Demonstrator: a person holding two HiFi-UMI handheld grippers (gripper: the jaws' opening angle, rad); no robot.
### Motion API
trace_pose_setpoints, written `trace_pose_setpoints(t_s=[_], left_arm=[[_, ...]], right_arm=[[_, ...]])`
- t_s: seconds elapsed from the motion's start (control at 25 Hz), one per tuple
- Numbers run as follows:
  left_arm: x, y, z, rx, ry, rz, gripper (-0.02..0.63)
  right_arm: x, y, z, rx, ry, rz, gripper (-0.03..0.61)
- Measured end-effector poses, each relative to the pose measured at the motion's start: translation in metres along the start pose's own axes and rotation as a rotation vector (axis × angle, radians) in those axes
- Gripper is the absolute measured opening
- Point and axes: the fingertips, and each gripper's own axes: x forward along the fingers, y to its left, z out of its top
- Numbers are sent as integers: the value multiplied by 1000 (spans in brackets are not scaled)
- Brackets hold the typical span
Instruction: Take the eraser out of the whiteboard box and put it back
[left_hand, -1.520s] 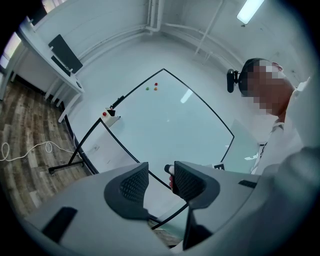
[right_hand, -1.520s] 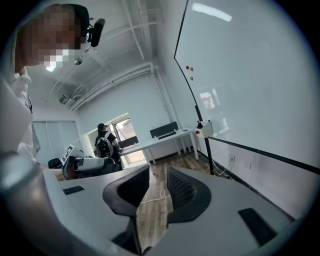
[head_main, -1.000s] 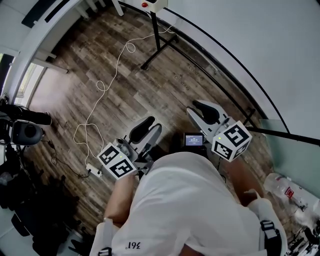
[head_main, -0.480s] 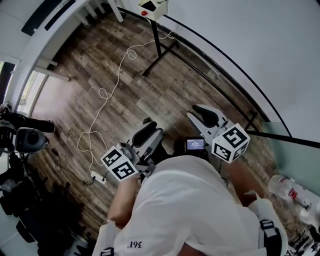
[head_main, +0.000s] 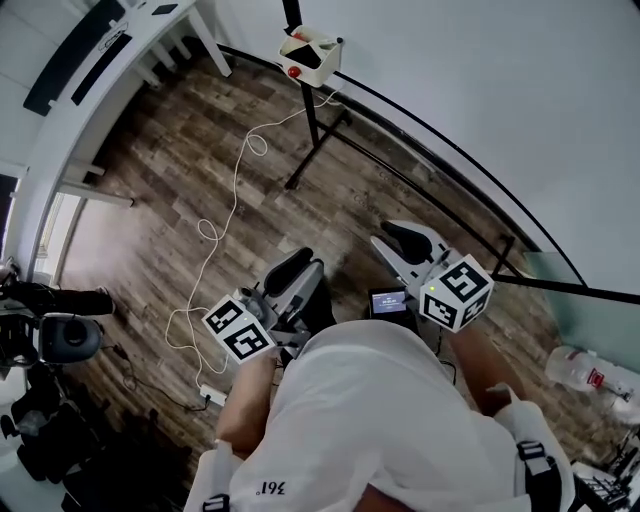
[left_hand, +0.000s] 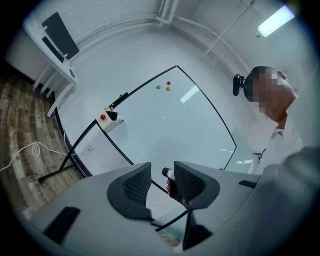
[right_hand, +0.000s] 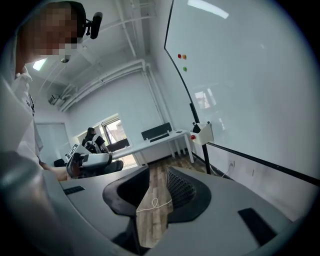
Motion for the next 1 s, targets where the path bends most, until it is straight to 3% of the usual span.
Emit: trace_pose_setpoints(t_s=[0.44,1.0], left_arm=[[12,74,89,5,86,-53,149],[1,115,126,14,131,-81,149]], right_arm=[[95,-17,52,26,-17,-84,109],[147,-10,70,26,-21,-142,109]])
